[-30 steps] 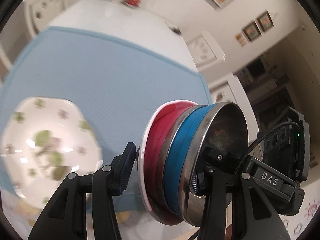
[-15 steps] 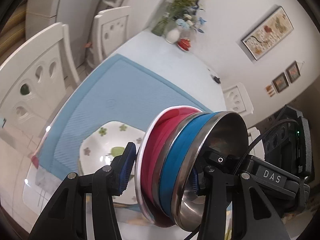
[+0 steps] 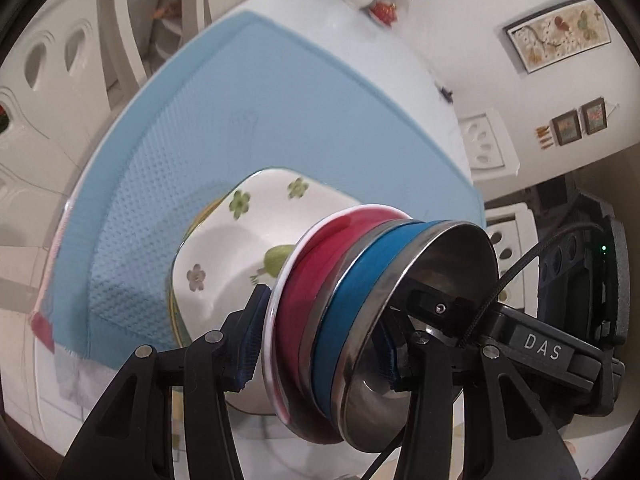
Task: Organize plates and bowls
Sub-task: 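Carry the nested bowl stack onto the floral plate stack, then lower the bowls onto the plates, open both grippers and withdraw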
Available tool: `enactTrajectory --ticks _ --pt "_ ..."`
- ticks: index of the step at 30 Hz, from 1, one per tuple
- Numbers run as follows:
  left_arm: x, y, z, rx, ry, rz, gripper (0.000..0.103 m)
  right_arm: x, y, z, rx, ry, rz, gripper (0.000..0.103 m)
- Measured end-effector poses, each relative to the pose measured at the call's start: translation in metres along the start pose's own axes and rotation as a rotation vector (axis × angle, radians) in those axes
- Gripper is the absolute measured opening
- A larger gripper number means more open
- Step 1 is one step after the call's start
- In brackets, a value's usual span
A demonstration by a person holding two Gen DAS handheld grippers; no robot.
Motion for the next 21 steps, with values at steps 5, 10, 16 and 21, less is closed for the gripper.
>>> enactTrajectory --ticks 5,10,16,21 --pt "-0.001 0.015 -0.003 -0.01 0.071 -0.063 0.044 0.0 0.013 0.011 0.025 0.066 -0.001 0.061" --pt "-0.008 0.024 -0.004 0.03 0.106 -0.087 0.044 -0.002 0.018 0.015 0.035 0.1 0.024 0.061" --pt "-0.017 0.012 -0.01 0.088 0.112 -0.078 0.045 -0.003 0.012 0.026 -0.016 0.178 0.04 0.06" --pt "-0.023 -0.003 -0.008 0.062 0.158 -0.047 0.046 0.002 -0.009 0.022 -0.046 0.164 0.101 0.06"
Point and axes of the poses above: each gripper's, at about its wrist camera, not at the fingertips, and y roughly the way its jaws point, z to its right, x to its underside, the point moved 3 cm from there along y, roughly the way its jaws point, and after that the axes turned 3 degrees about y, right-handed, at the moved point
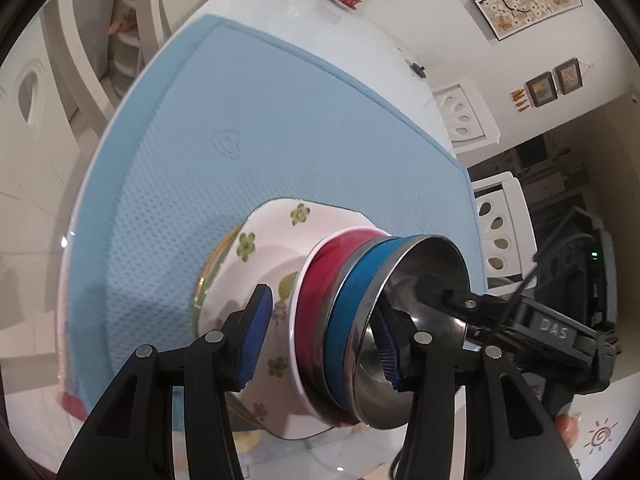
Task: Organize plates and bowls
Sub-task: 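Lower the bowls onto the plates, open both grippers and withdraw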
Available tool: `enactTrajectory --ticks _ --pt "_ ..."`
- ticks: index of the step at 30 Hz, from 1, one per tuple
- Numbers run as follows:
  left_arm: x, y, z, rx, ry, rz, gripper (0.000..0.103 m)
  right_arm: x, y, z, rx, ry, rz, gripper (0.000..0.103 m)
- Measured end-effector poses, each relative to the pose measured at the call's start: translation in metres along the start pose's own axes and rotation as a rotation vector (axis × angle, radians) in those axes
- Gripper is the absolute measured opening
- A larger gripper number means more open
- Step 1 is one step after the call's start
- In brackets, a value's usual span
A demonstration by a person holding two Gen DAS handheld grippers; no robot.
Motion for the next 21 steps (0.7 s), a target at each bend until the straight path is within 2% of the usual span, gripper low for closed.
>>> enactTrajectory --ticks 6,8,12,13,14,16,17,21 --pt "0.0 -0.029 0.019 -0.046 0.099 0.059 0.046 0.016 -0.045 -0.023 -0.034 -0.112 0.1 0.06" --pt "0.0 -0.047 0.029 -0.091 0.15 0.106 0.046 0.026 -0.063 -0.039 -0.018 -0.184 0.163 0.06" --pt "0.0 -0.096 0.064 -0.189 0.273 0.273 0.047 0.05 -0.103 -0.072 0.049 -0.324 0.326 0.061" --pt "0.001 -0.107 0.073 -0.21 0.302 0.312 0.05 0.06 -0.116 -0.082 0.064 -0.365 0.385 0.061" --pt "0.003 -0.117 0.081 -0.229 0.324 0.346 0.059 0.068 -0.125 -0.088 0.076 -0.39 0.427 0.065" --pt "0.01 -0.136 0.093 -0.254 0.352 0.418 0.069 0.082 -0.14 -0.095 0.099 -0.412 0.504 0.079" --pt "0.013 -0.144 0.097 -0.268 0.357 0.448 0.072 0.091 -0.147 -0.096 0.106 -0.413 0.54 0.089" --pt "0.026 -0.171 0.101 -0.363 0.342 0.529 0.078 0.119 -0.156 -0.091 0.123 -0.374 0.587 0.09"
Point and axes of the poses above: each gripper's, at about its wrist camera, not at the fingertips, and y roughly the way its jaws point, z to its right, x to its underside, the point moved 3 cm from there along y, roughly the way its jaws point, and after that the axes turned 3 degrees about y, right-handed, at the moved point
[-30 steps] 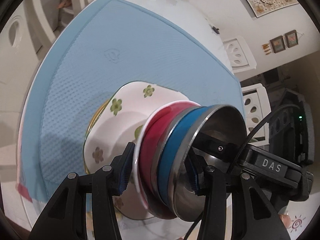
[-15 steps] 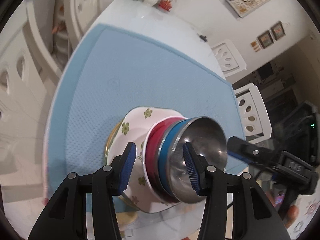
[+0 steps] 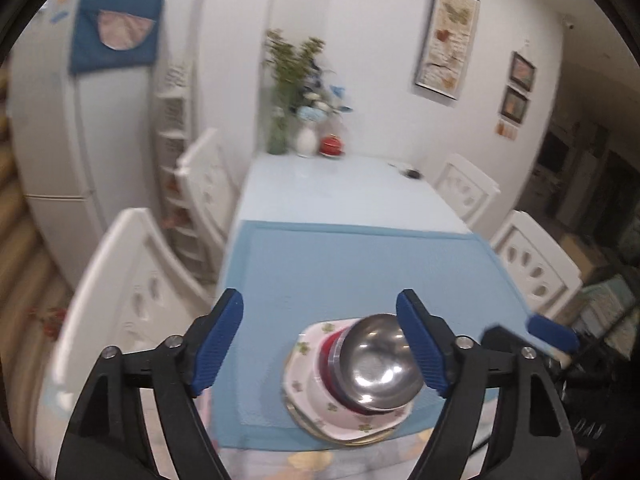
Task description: Organize plates and bowls
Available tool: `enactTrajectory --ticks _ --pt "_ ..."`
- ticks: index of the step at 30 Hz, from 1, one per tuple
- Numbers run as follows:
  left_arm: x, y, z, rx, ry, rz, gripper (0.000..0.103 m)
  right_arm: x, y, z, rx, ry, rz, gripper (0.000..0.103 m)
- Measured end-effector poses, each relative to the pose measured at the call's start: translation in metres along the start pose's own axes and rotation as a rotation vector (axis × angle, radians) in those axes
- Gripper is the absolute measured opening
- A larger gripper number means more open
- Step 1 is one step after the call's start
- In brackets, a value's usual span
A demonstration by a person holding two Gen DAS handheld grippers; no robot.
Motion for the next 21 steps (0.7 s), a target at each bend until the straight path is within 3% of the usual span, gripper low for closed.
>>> enactTrajectory --ticks 4,8,12,15,21 --pt "-0.005 -0.016 -0.001 -0.07 0.021 0.027 0.078 0.009 -0.009 -0.004 0.073 -0.028 0.004 0.09" --pt "0.005 -0.018 0.009 -0.089 0.062 0.014 0.079 0.017 -0.003 0.003 0.173 -0.046 -0.059 0.09" --pt "0.026 0.005 0.017 -0.102 0.078 -0.095 0.085 0.027 0.012 0.01 0.204 -0.03 -0.146 0.09" --pt "0.035 0.015 0.011 -0.069 0.029 -0.166 0.084 0.034 0.017 0.014 0.234 -0.034 -0.182 0.09" --pt "0.041 0.019 0.005 -0.096 0.025 -0.181 0.084 0.036 0.021 0.019 0.24 -0.025 -0.205 0.09"
Point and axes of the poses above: each gripper's, at about its wrist camera, not at the fingertips, and y roughly the way its jaws point, z to its right, x to its underside, the point moved 3 cm from there along y, roughly the way its jaws point, and after that the axes turned 3 degrees about y, right-handed, at the moved point
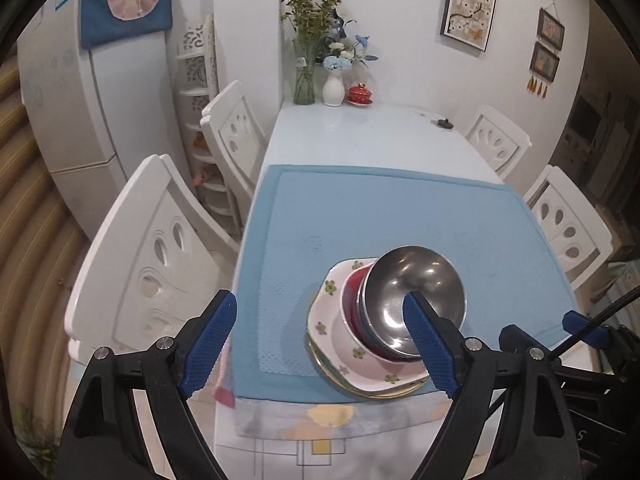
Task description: Organize plates and bowls
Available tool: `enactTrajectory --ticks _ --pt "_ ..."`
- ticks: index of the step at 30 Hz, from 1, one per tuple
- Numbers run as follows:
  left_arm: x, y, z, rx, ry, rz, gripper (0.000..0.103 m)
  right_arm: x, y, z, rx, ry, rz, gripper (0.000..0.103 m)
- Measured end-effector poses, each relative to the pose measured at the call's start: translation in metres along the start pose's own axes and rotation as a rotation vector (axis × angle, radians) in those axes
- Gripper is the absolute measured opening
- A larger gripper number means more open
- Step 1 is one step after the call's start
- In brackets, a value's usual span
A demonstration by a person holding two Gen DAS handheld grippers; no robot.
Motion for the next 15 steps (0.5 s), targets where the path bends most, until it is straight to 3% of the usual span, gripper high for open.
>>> enactTrajectory --ticks 15 --pt "-0.007 0.008 -0.011 -0.007 -0.023 -0.007 0.084 -0.003 0.015 -0.008 0.001 -0.011 -0.044 0.09"
Point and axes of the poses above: each gripper's, at about its wrist camera, not at the fingertips, and y roughly the way its jaws point, z to its right, x to its underside, the point moved 3 cm from there along y, roughly the way its jaws point, and after that the axes turned 3 degrees about y, right-handed, at the moved point
